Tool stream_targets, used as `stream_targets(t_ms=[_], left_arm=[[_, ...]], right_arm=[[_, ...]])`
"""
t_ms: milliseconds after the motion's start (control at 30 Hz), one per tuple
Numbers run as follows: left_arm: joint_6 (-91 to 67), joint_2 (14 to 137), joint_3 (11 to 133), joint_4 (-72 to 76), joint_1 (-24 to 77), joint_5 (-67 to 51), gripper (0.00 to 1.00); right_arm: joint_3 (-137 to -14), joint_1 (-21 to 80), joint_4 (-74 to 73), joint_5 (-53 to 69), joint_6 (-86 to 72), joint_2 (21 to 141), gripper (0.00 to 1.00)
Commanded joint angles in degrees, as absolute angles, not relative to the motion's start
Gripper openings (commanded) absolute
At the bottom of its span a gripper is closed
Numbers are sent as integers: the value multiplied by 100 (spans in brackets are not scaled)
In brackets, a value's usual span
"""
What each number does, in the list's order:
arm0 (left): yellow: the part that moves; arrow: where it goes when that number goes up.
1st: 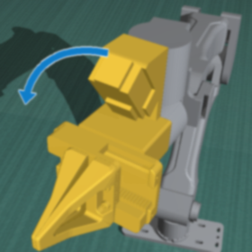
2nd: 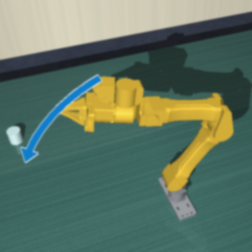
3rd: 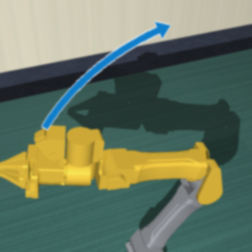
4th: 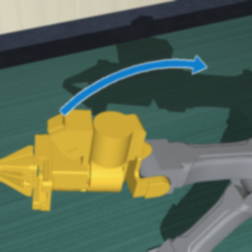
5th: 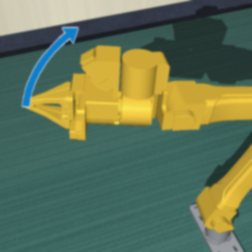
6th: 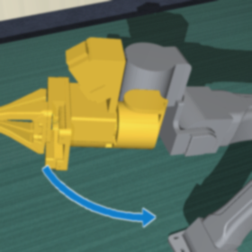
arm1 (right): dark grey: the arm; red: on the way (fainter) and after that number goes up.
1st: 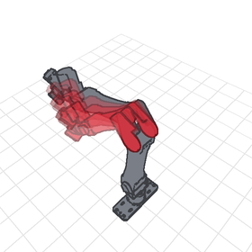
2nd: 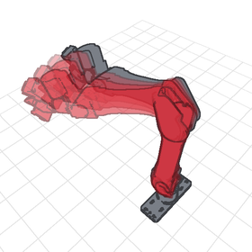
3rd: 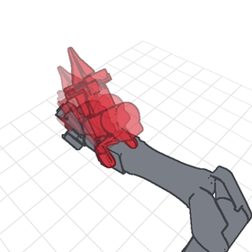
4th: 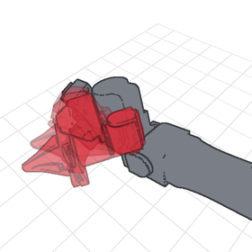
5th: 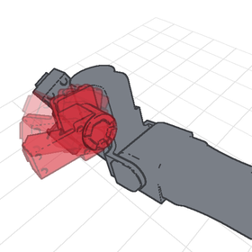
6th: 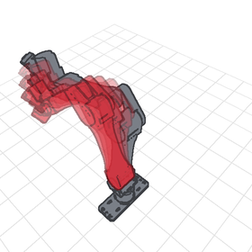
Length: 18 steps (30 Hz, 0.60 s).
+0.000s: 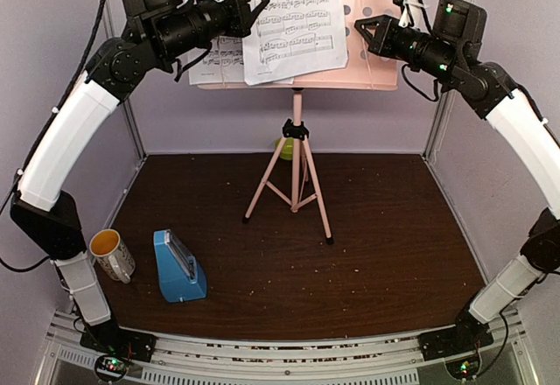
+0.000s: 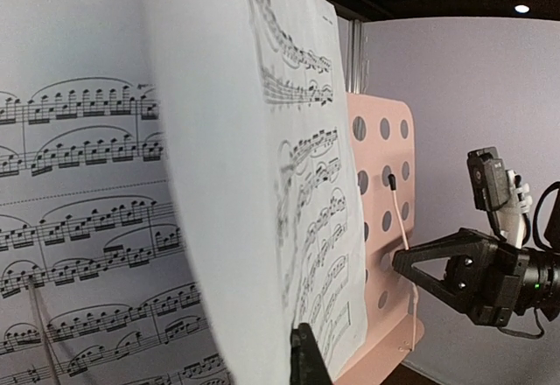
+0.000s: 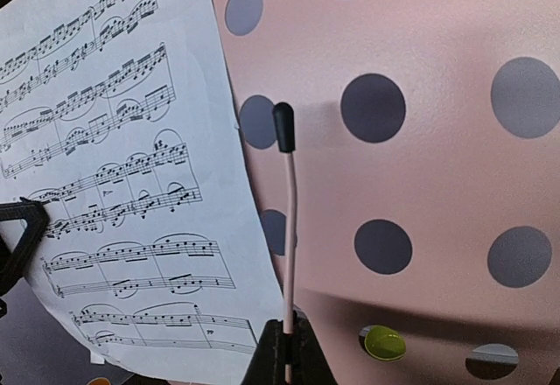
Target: Set up the instrument practice props
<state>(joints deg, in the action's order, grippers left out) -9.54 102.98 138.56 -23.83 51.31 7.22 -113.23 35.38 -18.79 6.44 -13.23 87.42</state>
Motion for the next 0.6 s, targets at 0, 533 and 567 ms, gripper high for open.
stream_targets(t_ms=[0,533,567], left_arm=[[-582,10584,14067,-1698,5098,601,0],[-425,11412,14424,-611,5098,-80,8],[-426,11460,14456,-599,5098,-101,8]], right_arm=[[-11223,3557,-1405,945,-1195,8543,0],[-10852,3560,-996,1205,-1287,8429,0],[-10862,3560,-995,1219,-1302,8435,0]])
